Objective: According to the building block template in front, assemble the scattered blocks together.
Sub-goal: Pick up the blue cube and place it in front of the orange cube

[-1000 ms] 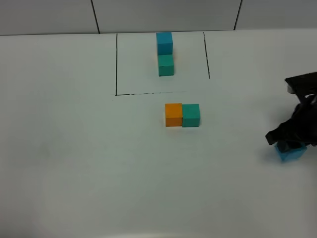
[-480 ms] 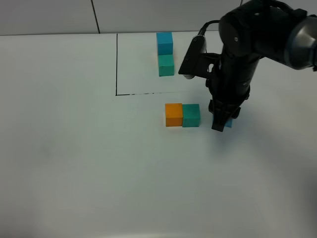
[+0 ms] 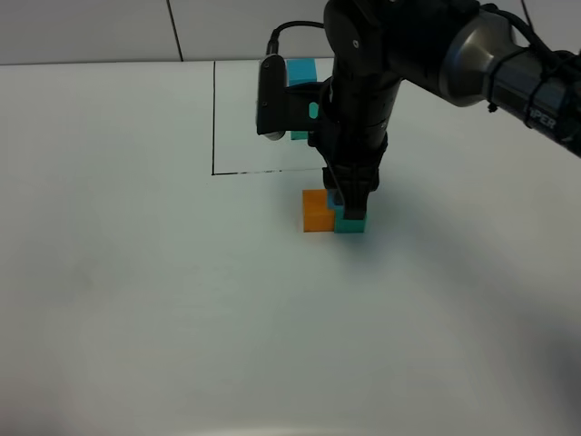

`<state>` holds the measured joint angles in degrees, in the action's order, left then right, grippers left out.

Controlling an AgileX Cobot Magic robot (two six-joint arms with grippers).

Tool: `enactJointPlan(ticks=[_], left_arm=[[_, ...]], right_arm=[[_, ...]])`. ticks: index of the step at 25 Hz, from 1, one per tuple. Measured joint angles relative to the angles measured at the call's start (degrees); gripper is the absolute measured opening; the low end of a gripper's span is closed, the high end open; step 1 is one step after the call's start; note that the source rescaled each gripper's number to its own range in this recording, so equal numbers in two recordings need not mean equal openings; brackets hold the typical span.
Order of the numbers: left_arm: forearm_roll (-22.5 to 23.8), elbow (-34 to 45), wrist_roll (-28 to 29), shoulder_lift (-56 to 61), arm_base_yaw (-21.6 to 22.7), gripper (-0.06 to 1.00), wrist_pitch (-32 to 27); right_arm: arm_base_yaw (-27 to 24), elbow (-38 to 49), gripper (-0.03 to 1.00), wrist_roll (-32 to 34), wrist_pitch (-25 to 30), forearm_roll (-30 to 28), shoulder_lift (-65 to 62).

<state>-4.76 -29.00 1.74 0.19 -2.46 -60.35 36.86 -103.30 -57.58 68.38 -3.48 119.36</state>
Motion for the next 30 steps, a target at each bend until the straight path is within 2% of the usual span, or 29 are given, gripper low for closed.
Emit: enactJointPlan(ticks=[9,30], left_arm=[[0.0,0.0,0.0,0.0,0.0,0.99,0.0],[0.0,0.0,-0.1,0.0,0.0,0.99,0.0]], right_arm=[[0.0,-10.8,0.01,-3.4,1.1,1.8,11.0],[0.0,-11.4,0.01,-4.3,1.2,1.6,12.5]])
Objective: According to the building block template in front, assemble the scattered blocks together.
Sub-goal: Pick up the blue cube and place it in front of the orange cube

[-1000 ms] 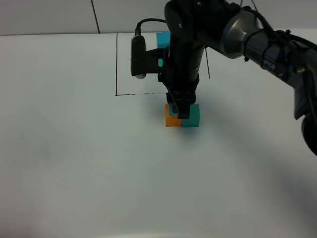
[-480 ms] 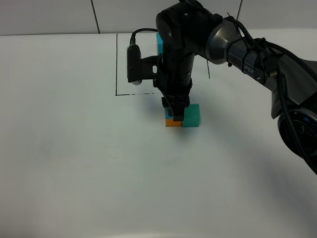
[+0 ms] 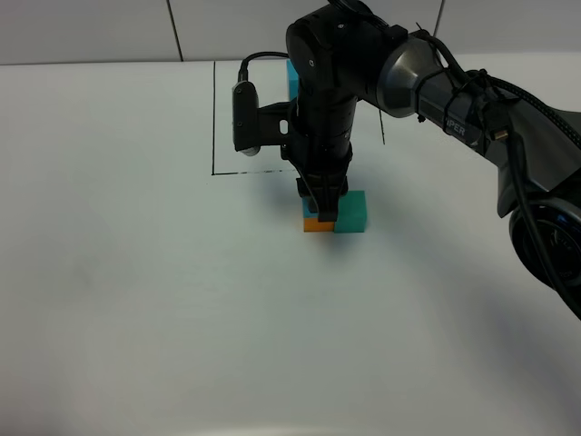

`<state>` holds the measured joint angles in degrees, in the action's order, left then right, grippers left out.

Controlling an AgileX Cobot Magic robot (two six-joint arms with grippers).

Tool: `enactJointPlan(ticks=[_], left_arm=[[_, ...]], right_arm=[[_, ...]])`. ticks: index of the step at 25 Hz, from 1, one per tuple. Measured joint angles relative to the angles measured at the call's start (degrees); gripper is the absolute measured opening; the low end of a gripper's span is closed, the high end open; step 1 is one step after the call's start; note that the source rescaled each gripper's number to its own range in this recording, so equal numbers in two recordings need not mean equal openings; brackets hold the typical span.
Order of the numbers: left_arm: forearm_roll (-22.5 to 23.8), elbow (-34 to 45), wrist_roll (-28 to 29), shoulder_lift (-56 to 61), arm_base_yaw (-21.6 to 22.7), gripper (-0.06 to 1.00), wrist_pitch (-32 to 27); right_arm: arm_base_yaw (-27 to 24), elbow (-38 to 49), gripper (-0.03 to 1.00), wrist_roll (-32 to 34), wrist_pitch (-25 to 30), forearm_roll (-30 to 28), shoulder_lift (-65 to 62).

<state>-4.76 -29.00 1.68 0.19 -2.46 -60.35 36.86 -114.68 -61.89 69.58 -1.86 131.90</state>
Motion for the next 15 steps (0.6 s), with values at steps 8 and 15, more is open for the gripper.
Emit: enactJointPlan(ticks=[8,15], left_arm=[[0.0,0.0,0.0,0.0,0.0,0.99,0.0],[0.0,0.0,0.0,0.0,0.0,0.99,0.0]], right_arm=[[0.0,0.0,0.01,0.1,0.0,0.0,0.0],[0.0,0.0,0.01,0.1,-0.1,-0.1,0.7]])
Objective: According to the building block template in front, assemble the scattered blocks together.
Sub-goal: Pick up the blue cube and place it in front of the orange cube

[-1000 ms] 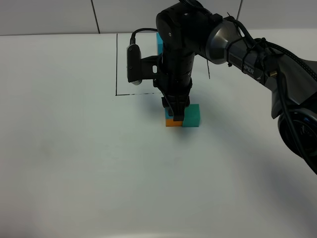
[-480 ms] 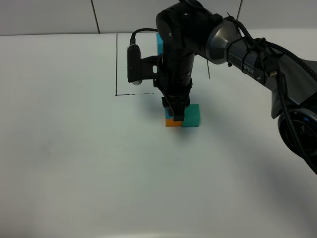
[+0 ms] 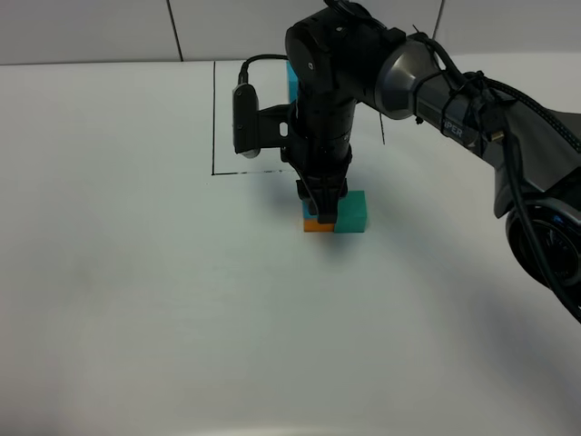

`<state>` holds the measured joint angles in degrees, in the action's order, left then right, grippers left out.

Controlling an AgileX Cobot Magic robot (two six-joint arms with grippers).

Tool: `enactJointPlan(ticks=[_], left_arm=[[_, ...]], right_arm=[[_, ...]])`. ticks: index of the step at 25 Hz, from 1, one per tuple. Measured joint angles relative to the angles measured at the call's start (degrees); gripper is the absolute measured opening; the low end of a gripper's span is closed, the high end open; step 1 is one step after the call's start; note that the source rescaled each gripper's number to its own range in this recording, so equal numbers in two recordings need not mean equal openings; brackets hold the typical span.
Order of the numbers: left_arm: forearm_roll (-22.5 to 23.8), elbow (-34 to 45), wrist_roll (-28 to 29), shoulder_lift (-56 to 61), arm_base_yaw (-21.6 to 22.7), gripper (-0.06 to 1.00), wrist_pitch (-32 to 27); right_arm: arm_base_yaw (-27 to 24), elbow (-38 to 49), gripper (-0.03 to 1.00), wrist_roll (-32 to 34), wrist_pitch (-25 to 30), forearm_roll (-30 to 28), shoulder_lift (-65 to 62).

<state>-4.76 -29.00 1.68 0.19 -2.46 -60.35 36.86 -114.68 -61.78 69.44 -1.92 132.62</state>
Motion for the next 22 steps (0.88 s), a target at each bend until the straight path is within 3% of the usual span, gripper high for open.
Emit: enactJointPlan(ticks=[22], left_arm=[[0.0,0.0,0.0,0.0,0.0,0.99,0.0]], right_arm=[[0.0,-0.1,0.01,0.6,-0.7,-1.5,0.2]])
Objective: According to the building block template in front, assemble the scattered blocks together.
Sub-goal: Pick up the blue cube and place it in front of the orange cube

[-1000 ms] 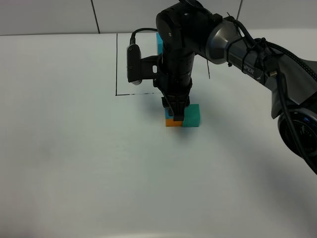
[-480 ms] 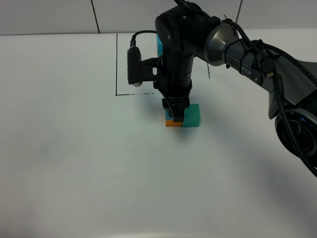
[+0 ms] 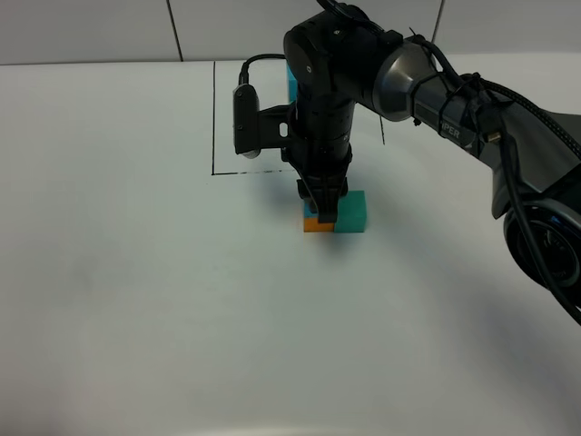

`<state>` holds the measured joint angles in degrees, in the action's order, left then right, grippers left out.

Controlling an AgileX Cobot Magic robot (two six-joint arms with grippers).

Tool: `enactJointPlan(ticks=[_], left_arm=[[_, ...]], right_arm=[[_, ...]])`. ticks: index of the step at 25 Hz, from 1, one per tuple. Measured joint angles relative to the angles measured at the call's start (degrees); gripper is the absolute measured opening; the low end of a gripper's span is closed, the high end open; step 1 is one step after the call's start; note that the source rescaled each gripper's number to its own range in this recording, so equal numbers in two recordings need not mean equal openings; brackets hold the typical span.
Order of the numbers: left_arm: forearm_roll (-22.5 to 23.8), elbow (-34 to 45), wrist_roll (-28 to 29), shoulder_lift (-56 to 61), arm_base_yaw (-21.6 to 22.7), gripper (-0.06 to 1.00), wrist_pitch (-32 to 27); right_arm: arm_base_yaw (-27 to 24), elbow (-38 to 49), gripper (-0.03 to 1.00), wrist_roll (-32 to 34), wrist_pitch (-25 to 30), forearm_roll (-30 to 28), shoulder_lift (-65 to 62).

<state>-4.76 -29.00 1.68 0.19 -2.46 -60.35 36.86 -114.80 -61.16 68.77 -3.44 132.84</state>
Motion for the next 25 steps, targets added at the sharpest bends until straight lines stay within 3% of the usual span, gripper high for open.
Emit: enactJointPlan(ticks=[19,22,25], left_arm=[[0.0,0.0,0.1,0.0,0.0,0.99,0.0],[0.0,0.0,0.1,0.0,0.0,0.99,0.0],[0.0,0.0,0.1,0.0,0.0,0.99,0.0]], right_arm=[[0.0,-0.1,0.01,-0.1,-0.1,0.0,0.2],[0.0,-0.1,0.15,-0.1,-0.9,0.0,0.4],[0.0,-0.1,0.49,0.1,-0.9,-0.1,0.1]])
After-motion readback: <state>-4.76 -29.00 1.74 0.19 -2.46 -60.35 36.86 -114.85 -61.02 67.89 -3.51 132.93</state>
